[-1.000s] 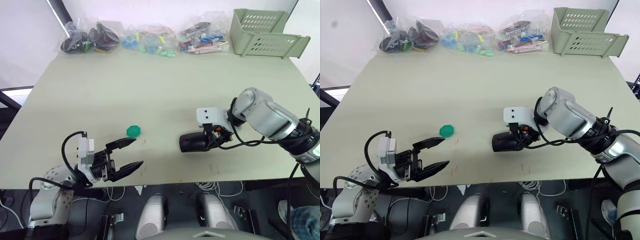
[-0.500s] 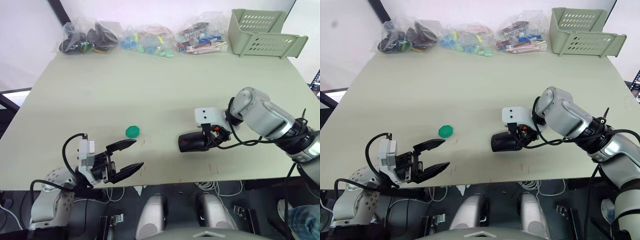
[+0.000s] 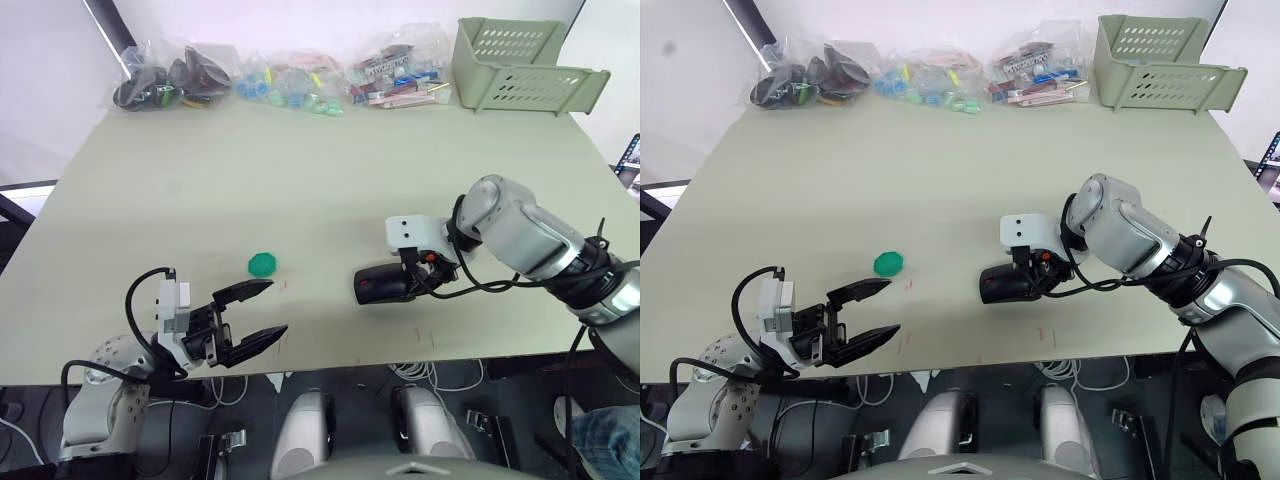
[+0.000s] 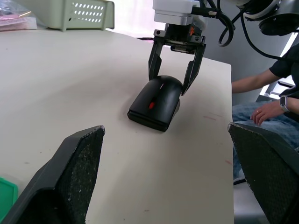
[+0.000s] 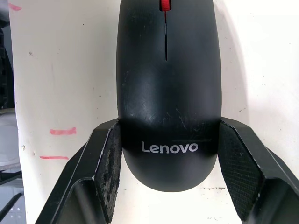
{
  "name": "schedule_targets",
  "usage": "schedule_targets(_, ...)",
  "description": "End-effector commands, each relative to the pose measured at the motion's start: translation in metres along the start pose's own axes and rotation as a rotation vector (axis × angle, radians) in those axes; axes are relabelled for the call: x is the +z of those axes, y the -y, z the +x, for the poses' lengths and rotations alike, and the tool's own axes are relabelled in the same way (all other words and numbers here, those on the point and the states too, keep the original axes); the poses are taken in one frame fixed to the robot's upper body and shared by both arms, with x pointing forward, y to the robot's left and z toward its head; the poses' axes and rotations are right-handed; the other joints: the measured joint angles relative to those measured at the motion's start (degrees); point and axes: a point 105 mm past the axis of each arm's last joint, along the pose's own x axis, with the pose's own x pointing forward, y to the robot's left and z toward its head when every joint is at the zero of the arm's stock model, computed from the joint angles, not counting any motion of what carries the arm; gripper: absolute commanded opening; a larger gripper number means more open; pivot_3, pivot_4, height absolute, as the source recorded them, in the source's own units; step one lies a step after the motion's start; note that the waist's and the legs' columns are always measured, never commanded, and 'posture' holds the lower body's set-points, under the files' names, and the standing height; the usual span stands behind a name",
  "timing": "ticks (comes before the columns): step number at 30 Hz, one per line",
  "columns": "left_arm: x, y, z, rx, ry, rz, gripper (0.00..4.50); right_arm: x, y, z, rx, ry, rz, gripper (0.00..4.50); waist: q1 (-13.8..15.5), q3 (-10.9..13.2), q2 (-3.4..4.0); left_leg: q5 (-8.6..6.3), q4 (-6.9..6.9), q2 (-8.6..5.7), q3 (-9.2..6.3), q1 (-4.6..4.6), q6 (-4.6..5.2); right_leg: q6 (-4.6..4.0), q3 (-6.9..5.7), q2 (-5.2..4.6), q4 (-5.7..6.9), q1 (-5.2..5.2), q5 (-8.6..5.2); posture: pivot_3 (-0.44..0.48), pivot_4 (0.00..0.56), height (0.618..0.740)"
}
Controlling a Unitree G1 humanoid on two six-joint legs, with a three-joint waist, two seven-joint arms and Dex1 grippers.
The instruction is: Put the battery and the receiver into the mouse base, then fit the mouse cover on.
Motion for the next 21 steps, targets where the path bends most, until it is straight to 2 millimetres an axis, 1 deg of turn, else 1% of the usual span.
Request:
schedule_targets(1,0.0073,0.0033,0.0029,-0.023,0.016,0.043,4.50,-0.0007,-0.0066,0.0056,0.035,-0.019,0.004,2.61,-0.09,0.00,0.00,0.00,0.00,0.00,-0.01,0.00,0.00,0.00,0.00,0.00,0.00,0.00,0.00,0.000,0.150,0.740)
schedule_targets(21,0.0057,0.0036,0.0037,-0.021,0.019,0.043,4.50,0.0093,-0.0065,0.0096,0.036,-0.005,-0.032,2.61,-0.46,-0.02,-0.03,0.00,-0.01,0.02,-0.04,0.03,0.00,0.00,0.01,0.02,0.01,0.00,0.00,0.000,0.150,0.740)
